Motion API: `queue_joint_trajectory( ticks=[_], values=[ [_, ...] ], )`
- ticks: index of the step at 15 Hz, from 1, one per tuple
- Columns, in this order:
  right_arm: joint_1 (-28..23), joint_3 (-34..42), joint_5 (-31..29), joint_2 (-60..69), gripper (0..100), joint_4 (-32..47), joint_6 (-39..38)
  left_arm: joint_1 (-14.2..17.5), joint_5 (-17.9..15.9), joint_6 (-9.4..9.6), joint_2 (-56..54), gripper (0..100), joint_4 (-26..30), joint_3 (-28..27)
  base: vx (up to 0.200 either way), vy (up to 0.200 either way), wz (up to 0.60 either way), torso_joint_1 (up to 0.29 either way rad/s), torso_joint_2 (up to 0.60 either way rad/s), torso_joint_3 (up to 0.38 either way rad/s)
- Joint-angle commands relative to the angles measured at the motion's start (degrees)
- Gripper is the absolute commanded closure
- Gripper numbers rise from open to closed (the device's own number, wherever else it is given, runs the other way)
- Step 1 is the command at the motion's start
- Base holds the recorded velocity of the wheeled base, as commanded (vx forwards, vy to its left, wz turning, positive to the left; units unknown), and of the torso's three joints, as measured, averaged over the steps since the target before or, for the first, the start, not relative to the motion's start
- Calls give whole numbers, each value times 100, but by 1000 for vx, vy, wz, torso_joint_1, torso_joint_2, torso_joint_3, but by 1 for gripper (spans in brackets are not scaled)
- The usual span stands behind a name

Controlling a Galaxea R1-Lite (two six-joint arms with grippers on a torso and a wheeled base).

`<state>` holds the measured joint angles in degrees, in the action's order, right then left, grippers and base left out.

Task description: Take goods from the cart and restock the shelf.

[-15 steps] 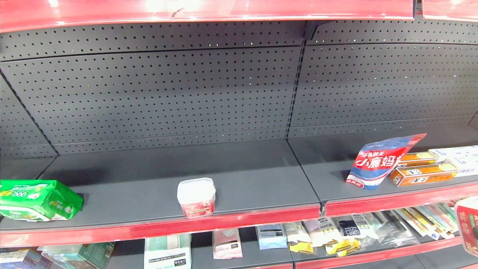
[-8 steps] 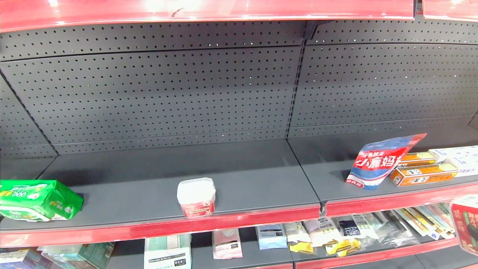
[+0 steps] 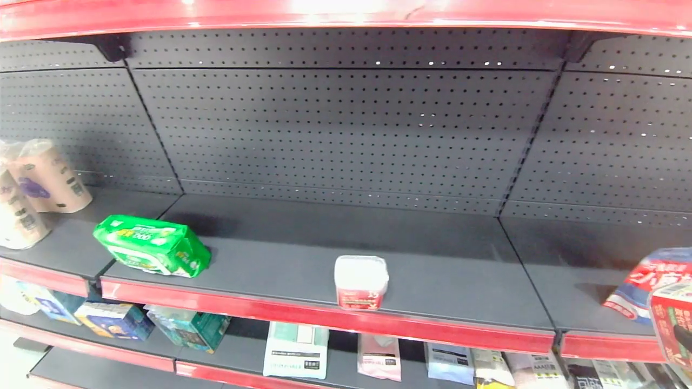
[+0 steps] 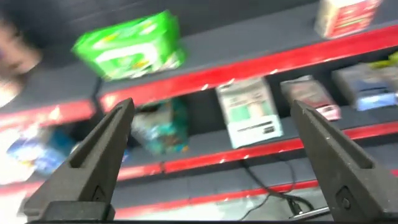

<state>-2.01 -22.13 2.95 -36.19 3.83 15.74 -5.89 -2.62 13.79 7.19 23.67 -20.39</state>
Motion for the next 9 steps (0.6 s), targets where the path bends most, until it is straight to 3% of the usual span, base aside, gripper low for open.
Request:
queue_joint_trajectory(
  ticks=[1, 3, 4, 7, 9],
  values=[
    [8, -90, 13, -19, 100, -5, 8, 0, 7, 1, -139, 0, 6, 71, 0, 0, 0, 0, 0, 0],
    [17, -371, 21, -186, 100, 4, 17, 0, 69, 1, -148, 0, -3, 80, 0, 0, 0, 0, 0, 0],
    [254, -679, 74, -380, 100, 13, 26, 0, 253, -34, -148, 0, -3, 97, 0, 0, 0, 0, 0, 0],
    [649, -881, 83, -951, 100, -14, 35, 0, 253, -412, -148, 0, -276, 255, 0, 0, 0, 0, 0, 0],
    [992, -1136, 109, -1760, 100, -58, -18, 0, 262, -764, -148, 0, -935, 721, 0, 0, 0, 0, 0, 0]
  ],
)
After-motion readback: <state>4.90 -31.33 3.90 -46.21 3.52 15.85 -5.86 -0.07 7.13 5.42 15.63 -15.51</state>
